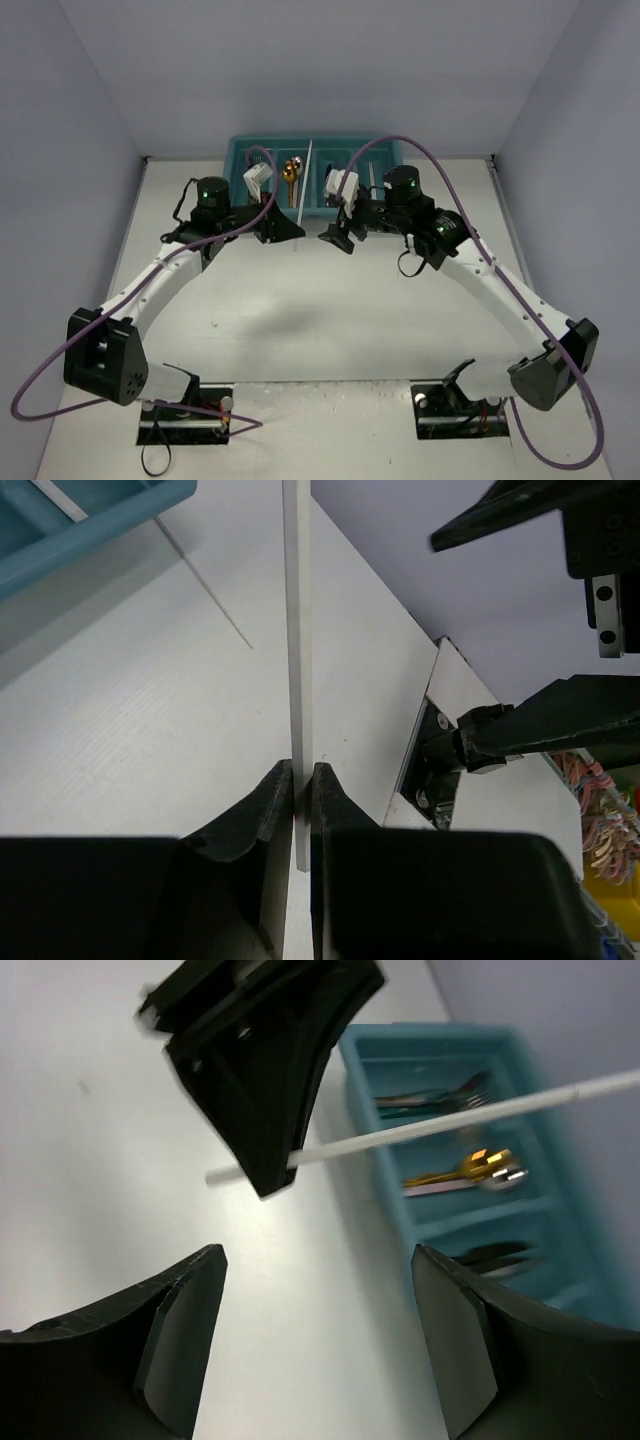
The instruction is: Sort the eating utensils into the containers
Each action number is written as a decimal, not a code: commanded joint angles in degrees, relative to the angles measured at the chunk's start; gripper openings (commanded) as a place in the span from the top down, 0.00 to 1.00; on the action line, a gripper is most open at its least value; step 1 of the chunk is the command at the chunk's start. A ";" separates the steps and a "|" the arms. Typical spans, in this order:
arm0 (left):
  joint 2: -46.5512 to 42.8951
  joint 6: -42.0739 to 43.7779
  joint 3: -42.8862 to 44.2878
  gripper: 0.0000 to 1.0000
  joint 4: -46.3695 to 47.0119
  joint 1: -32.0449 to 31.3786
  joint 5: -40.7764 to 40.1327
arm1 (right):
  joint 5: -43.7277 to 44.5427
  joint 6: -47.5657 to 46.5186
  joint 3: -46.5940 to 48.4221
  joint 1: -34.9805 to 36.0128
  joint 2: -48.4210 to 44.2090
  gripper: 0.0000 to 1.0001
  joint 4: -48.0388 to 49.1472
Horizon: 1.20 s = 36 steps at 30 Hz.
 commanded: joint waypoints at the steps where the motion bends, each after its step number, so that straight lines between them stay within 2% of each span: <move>1: -1.34 -7.07 1.06 1.00 10.13 0.09 2.38 | -4.89 39.56 6.28 -2.14 5.43 0.30 10.69; 4: -1.68 -9.05 1.23 1.00 11.67 -0.25 2.58 | -6.22 51.16 6.66 -3.53 7.15 0.36 17.47; 12: -2.48 -10.25 1.39 1.00 12.41 -1.06 2.32 | -7.93 68.57 4.96 -6.44 11.13 0.51 27.66; 22: -2.92 -9.88 0.89 1.00 12.48 -1.50 2.14 | -7.47 72.31 5.01 -7.37 14.18 0.63 31.29; 24: -2.90 -9.97 0.89 1.00 12.48 -1.58 2.12 | -7.52 72.01 5.25 -7.37 14.65 0.72 31.46; 26: -2.83 -9.99 0.89 1.00 12.48 -1.61 1.98 | -7.72 71.85 5.54 -7.39 15.00 0.75 31.67; 29: -2.67 -10.38 0.89 0.95 12.56 -1.75 1.55 | -8.81 72.22 6.12 -8.03 15.87 0.97 31.81; 30: -2.66 -10.41 0.96 0.95 12.57 -1.76 1.53 | -8.95 72.24 6.14 -8.22 16.07 0.98 31.82; 31: -2.15 -11.14 1.03 0.61 12.68 -1.70 1.70 | -9.19 71.90 6.42 -8.69 16.21 0.99 31.82; 32: -1.90 -11.81 1.00 0.34 12.74 -1.61 1.61 | -9.51 71.49 6.82 -9.41 16.34 1.00 31.80; 33: -1.93 -12.32 0.87 0.18 12.74 -1.48 1.28 | -9.89 71.07 7.29 -10.30 16.46 1.00 31.75; 34: -1.96 -12.60 0.64 0.08 12.74 -1.41 0.85 | -10.22 70.60 7.74 -11.19 16.62 1.00 31.73; 36: -2.59 -12.47 -0.12 0.08 12.72 -0.27 -0.73 | -11.03 68.95 9.36 -13.38 17.15 1.00 31.09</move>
